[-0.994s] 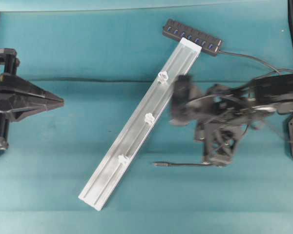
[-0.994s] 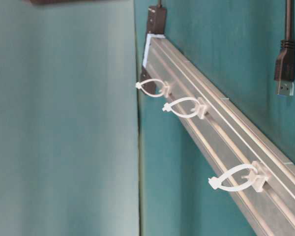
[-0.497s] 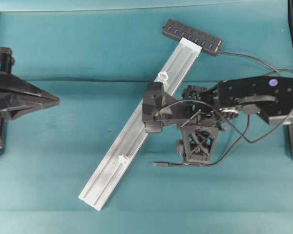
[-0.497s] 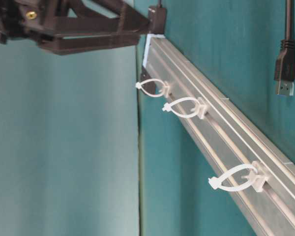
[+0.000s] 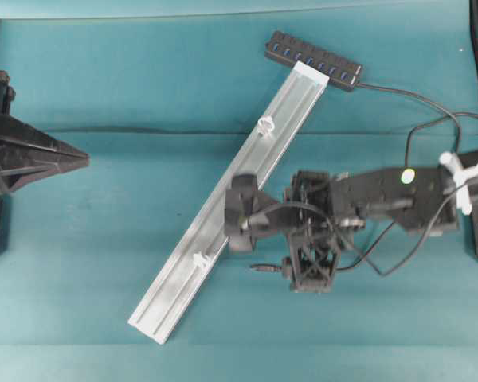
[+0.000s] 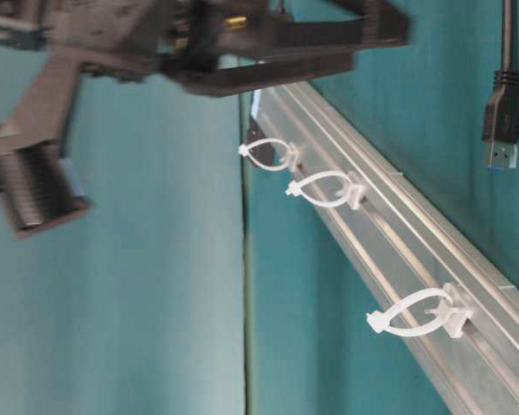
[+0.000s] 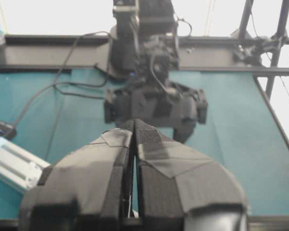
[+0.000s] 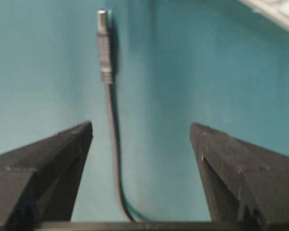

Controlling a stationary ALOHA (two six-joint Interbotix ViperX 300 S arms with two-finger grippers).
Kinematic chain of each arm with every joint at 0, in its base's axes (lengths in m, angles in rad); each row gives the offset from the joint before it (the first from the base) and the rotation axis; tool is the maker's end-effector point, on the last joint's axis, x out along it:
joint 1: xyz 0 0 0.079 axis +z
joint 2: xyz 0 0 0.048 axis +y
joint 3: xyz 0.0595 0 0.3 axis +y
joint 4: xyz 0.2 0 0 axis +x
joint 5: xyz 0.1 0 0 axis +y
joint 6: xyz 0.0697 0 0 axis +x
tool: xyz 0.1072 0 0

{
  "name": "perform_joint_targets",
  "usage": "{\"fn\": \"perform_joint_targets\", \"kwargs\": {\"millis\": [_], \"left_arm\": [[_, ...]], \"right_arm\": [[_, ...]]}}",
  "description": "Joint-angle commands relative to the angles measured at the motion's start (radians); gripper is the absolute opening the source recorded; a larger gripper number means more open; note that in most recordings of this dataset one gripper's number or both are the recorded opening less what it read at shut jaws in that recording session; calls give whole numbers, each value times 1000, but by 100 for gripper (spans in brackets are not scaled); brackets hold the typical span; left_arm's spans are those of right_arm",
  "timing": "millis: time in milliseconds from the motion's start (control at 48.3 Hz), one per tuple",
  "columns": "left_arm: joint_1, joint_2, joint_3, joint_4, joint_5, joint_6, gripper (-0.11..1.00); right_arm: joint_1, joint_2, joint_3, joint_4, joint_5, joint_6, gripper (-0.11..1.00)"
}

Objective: Pass the USB cable through three rings with both arms.
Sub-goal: 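Grasp the black USB cable just behind the plug with the right gripper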

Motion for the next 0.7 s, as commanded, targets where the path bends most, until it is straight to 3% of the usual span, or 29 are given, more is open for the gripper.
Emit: {"fn": "perform_joint_targets", "kwargs": {"millis": [0, 186, 683], "left_arm": [[0, 3, -26, 3, -5, 2, -1], [0, 6, -26, 3, -5, 2, -1], [0, 6, -23, 3, -3, 0, -1]], "right_arm": [[15, 26, 15, -5, -41, 38, 82], [21, 46, 34, -5, -100, 87, 82], [55, 106, 40, -6, -140, 95, 81]]}}
